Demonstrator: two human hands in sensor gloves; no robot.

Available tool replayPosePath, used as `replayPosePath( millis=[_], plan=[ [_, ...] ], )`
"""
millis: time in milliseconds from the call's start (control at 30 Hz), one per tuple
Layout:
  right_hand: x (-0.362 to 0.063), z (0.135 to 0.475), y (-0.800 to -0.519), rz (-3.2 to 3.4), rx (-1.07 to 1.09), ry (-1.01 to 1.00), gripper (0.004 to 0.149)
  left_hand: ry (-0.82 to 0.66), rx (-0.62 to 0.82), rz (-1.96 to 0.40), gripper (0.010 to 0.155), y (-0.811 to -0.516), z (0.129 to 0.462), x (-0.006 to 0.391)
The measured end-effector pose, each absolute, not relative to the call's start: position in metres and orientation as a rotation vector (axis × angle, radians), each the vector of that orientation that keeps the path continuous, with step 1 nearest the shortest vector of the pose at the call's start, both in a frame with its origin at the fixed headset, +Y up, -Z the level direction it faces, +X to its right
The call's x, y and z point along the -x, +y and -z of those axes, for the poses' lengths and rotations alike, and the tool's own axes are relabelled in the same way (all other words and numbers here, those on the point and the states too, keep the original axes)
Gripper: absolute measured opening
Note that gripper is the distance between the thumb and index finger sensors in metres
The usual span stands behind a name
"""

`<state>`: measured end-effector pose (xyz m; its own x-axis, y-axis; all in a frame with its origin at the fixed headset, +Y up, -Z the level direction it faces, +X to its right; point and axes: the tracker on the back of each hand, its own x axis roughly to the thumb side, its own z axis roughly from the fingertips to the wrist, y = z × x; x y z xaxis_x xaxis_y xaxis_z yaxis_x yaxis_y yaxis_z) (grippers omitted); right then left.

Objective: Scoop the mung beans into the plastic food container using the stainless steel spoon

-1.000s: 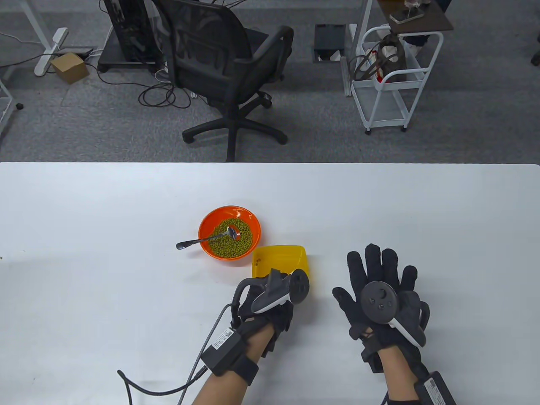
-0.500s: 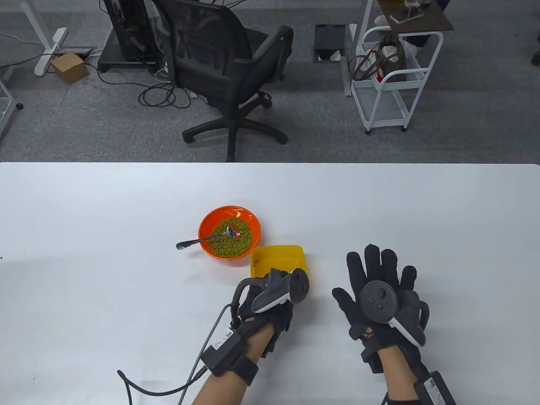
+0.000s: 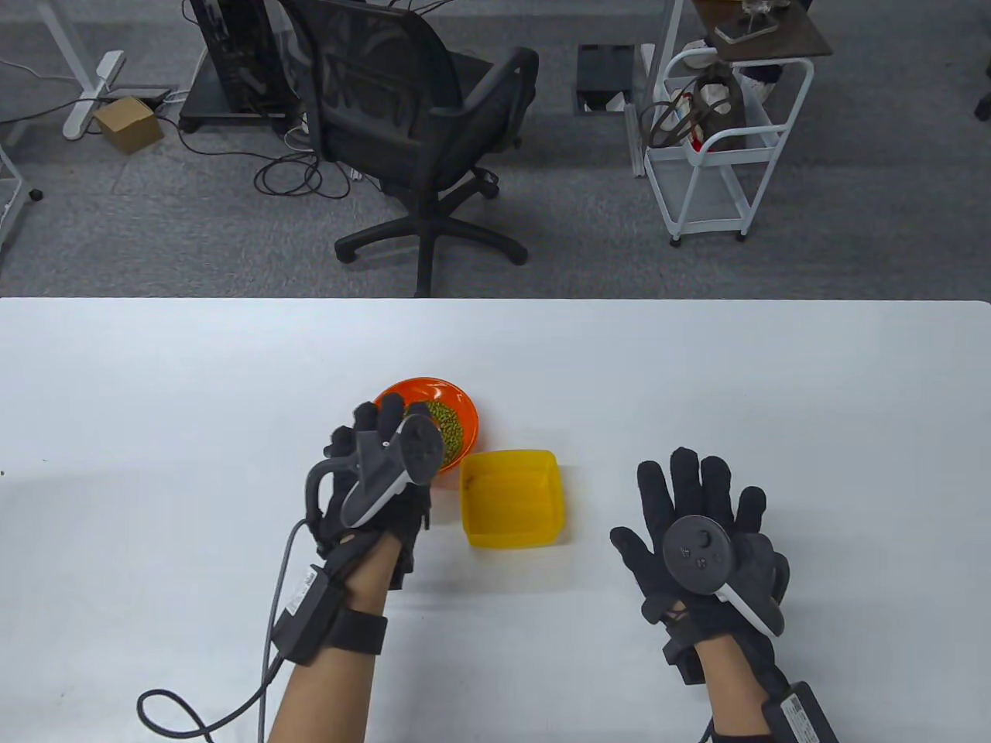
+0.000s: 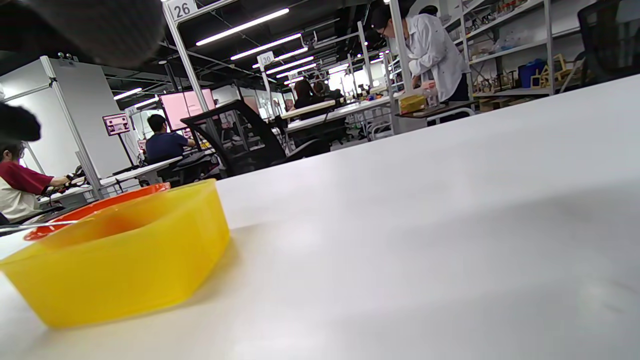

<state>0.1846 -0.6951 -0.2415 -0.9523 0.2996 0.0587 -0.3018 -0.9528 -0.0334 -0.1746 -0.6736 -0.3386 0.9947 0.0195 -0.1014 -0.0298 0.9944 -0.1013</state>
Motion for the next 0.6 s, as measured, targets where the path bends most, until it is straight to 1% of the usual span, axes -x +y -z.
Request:
replayPosePath(
  millis=[133, 200, 367, 467, 533, 600],
  plan=[
    [-0.184, 0.242, -0.695, -2.836, -0.077, -0.055, 0.081, 0.183, 0.152, 0.043, 0.075, -0.697, 0.346, 0.207],
    [-0.184, 0.242, -0.695, -2.837, -0.077, -0.051, 0.081, 0.193, 0.162, 0.075, 0.075, -0.708, 0.347, 0.214],
    [-0.184, 0.242, -0.696, -2.844, -0.070, -0.038, 0.081, 0.194, 0.158, 0.112, 0.074, -0.730, 0.353, 0.216],
    [-0.184, 0.242, -0.695, -2.845, -0.065, -0.031, 0.081, 0.176, 0.153, 0.168, 0.072, -0.735, 0.355, 0.211],
    [-0.184, 0.242, -0.695, -2.843, -0.060, -0.028, 0.081, 0.162, 0.123, 0.201, 0.070, -0.736, 0.355, 0.208],
    [-0.184, 0.242, -0.695, -2.842, -0.057, -0.026, 0.081, 0.148, 0.125, 0.222, 0.069, -0.735, 0.355, 0.206]
  ],
)
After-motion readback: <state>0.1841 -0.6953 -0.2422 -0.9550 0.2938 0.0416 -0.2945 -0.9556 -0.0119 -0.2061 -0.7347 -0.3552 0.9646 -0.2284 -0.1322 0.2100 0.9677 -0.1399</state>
